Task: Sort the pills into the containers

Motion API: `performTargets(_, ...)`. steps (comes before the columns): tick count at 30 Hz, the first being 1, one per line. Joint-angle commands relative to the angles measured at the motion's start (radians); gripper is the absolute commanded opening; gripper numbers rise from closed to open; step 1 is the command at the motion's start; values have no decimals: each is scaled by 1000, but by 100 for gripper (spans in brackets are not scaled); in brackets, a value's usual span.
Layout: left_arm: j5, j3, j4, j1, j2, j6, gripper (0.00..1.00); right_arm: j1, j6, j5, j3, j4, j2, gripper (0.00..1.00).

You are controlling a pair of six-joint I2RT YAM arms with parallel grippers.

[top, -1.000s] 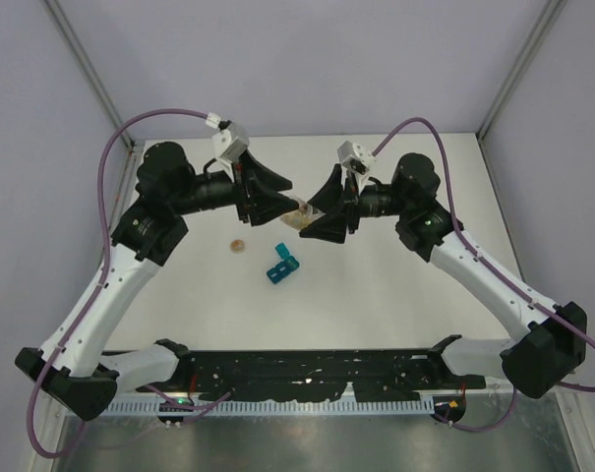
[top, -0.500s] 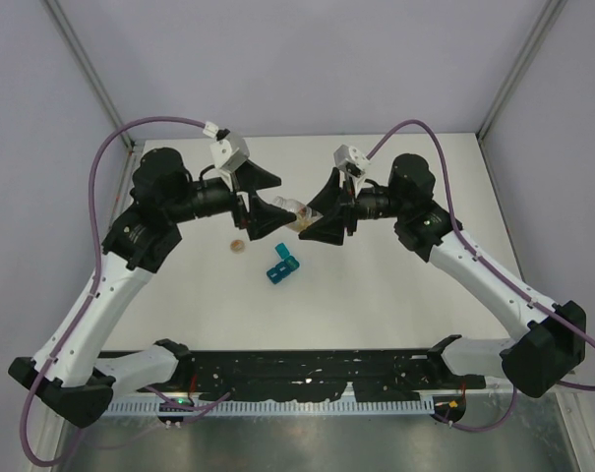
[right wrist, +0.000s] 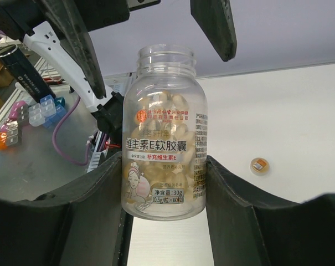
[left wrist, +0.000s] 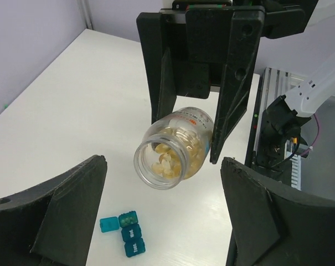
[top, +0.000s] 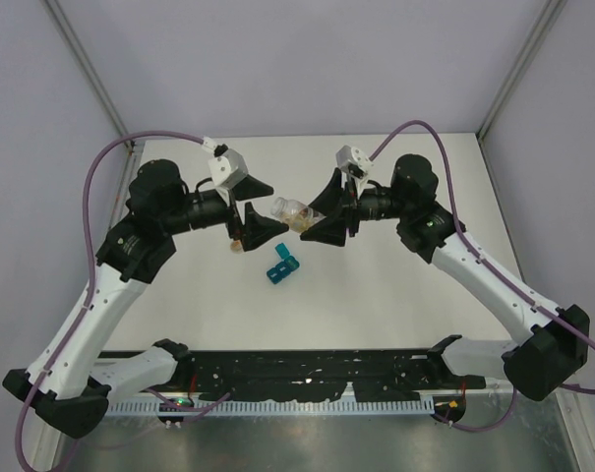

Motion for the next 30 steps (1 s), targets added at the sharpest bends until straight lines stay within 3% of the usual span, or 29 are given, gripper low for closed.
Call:
performTargets(1, -8, -8, 14, 0, 11, 27, 88, 1, -11, -19, 31, 15, -50, 6)
performTargets(5, 30, -21, 42, 0, 23, 4, 85, -1, -11, -20, 31, 15, -50, 6)
performTargets(11, 96, -18, 67, 0, 51, -47, 60, 1, -11, -22, 29, 18, -41, 6)
performTargets(20, 117, 10, 77, 2, 68, -70, 38, 1, -21, -8, 31, 7, -29, 6)
performTargets(30, 130, 57, 76, -7, 105, -94, 32, 16, -67, 26, 29, -34, -16, 5)
